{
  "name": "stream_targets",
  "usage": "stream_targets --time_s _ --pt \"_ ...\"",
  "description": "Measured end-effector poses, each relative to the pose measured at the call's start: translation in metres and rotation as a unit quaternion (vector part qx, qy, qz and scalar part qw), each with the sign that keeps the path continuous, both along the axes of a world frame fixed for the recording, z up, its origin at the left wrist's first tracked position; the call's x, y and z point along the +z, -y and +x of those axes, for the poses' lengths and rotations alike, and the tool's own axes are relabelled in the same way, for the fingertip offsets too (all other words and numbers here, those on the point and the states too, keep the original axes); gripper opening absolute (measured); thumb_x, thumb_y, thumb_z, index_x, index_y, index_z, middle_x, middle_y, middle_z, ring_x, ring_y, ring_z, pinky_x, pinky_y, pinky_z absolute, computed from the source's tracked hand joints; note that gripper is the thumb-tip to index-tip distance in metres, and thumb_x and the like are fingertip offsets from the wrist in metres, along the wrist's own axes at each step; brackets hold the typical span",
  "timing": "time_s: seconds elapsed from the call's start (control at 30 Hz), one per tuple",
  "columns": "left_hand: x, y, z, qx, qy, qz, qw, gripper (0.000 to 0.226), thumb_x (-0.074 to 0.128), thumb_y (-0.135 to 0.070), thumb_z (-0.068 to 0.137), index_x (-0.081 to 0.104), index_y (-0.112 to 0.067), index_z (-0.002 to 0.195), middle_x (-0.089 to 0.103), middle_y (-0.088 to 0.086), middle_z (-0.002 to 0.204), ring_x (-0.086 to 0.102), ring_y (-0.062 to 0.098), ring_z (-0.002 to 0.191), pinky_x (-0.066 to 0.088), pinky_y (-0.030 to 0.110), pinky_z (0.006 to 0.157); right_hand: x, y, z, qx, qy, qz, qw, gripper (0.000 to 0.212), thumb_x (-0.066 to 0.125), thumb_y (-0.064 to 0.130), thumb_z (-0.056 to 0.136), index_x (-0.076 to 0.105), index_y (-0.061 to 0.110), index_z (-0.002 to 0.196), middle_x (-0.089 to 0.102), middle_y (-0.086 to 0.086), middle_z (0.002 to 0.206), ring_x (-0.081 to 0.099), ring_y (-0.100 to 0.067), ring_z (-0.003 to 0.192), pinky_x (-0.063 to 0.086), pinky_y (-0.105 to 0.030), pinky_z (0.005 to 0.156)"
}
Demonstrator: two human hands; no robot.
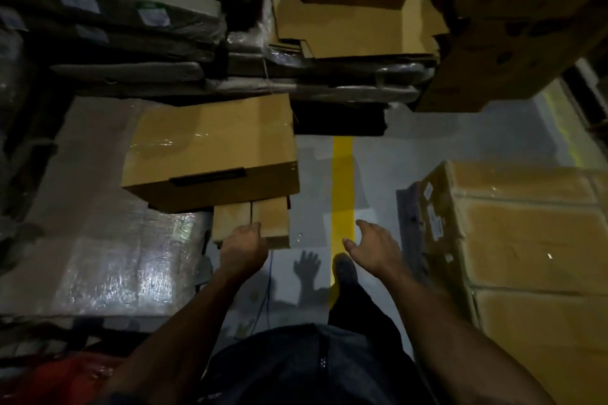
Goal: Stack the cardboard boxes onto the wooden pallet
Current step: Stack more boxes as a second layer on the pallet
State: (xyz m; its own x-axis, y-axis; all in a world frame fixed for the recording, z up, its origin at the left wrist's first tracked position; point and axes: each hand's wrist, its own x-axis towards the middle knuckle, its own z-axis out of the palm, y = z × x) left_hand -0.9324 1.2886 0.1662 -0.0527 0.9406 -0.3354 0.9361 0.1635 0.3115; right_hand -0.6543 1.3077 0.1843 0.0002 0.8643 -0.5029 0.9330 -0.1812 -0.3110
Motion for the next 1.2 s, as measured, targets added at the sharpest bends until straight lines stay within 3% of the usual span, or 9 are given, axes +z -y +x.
stream_targets --time_s 0.07,0.27,0.47,0.6,0.73,0.93,1.03,1.13,1.2 --pt "0.000 -0.025 0.011 0.029 -0.013 -0.032 0.999 0.048 0.045 -0.033 0.085 0.064 0.002 0.111 0.068 0.024 0.103 0.066 0.039 0.094 0.054 0.043 0.075 0.002 -0.052 0.014 0.048 0.006 -0.007 0.999 0.071 0.056 0.051 0.096 0.035 0.015 0.153 0.044 -0.010 0.152 0.039 -0.034 0.139 0.041 -0.044 0.108" --pt "0.018 -0.093 0.026 0.150 0.005 -0.055 0.987 0.062 0.032 -0.042 0.083 0.055 -0.007 0.128 0.063 0.016 0.122 0.058 0.034 0.113 0.048 0.041 0.088 0.027 -0.182 0.028 0.152 0.020 0.007 0.988 0.083 0.064 0.050 0.092 0.023 0.020 0.158 0.034 -0.008 0.159 0.032 -0.033 0.144 0.039 -0.045 0.110" --pt "0.027 -0.154 0.023 0.380 0.157 -0.039 0.911 0.041 0.048 -0.030 0.101 0.049 -0.008 0.136 0.056 0.018 0.133 0.054 0.036 0.120 0.040 0.035 0.085 0.041 -0.292 -0.011 0.212 -0.011 -0.004 0.977 0.090 0.067 0.053 0.091 0.017 0.025 0.160 0.024 -0.005 0.164 0.025 -0.032 0.148 0.034 -0.049 0.114" --pt "0.008 -0.195 0.001 0.548 0.316 0.023 0.774 0.034 0.049 -0.030 0.102 0.052 -0.011 0.131 0.056 0.002 0.121 0.052 0.030 0.121 0.038 0.033 0.087 0.023 -0.354 -0.053 0.240 -0.041 -0.035 0.969 0.098 0.070 0.058 0.087 0.013 0.027 0.161 0.018 -0.002 0.166 0.021 -0.030 0.151 0.032 -0.052 0.115" --pt "-0.037 -0.237 -0.049 0.664 0.404 0.076 0.625 0.029 0.054 -0.035 0.092 0.062 -0.010 0.104 0.064 0.007 0.100 0.060 0.038 0.109 0.044 0.040 0.085 -0.010 -0.424 -0.101 0.263 -0.060 -0.091 0.959 0.106 0.073 0.063 0.081 0.012 0.029 0.161 0.019 0.000 0.167 0.022 -0.031 0.151 0.033 -0.055 0.113" --pt "-0.093 -0.283 -0.105 0.794 0.459 0.099 0.385 0.061 0.059 -0.056 0.084 0.053 -0.021 0.134 0.059 0.002 0.128 0.056 0.024 0.107 0.046 0.039 0.080 -0.064 -0.505 -0.176 0.303 -0.033 -0.147 0.941 0.117 0.073 0.072 0.071 0.011 0.030 0.160 0.018 0.000 0.166 0.019 -0.030 0.152 0.030 -0.055 0.115" --pt "-0.120 -0.295 -0.130 0.828 0.447 0.095 0.324 0.058 0.055 -0.054 0.091 0.048 -0.025 0.140 0.058 0.000 0.131 0.055 0.023 0.112 0.040 0.035 0.083 -0.097 -0.536 -0.207 0.322 -0.015 -0.141 0.936 0.126 0.063 0.087 0.055 0.016 0.032 0.159 0.025 -0.001 0.164 0.026 -0.031 0.149 0.034 -0.054 0.113" --pt "-0.138 -0.303 -0.145 0.837 0.449 0.092 0.300 0.063 0.057 -0.053 0.090 0.048 -0.020 0.143 0.055 0.006 0.140 0.054 0.028 0.127 0.046 0.037 0.092 -0.133 -0.557 -0.225 0.377 0.035 -0.129 0.917 0.128 0.047 0.097 0.052 0.010 0.036 0.158 0.028 0.000 0.163 0.029 -0.028 0.148 0.035 -0.054 0.112" --pt "-0.154 -0.304 -0.153 0.852 0.443 0.109 0.255 0.062 0.060 -0.052 0.090 0.051 -0.018 0.141 0.057 0.007 0.135 0.055 0.028 0.122 0.046 0.039 0.096 -0.140 -0.565 -0.243 0.400 0.055 -0.135 0.905 0.124 0.050 0.094 0.057 0.006 0.038 0.158 0.028 0.002 0.163 0.031 -0.026 0.147 0.033 -0.054 0.114"
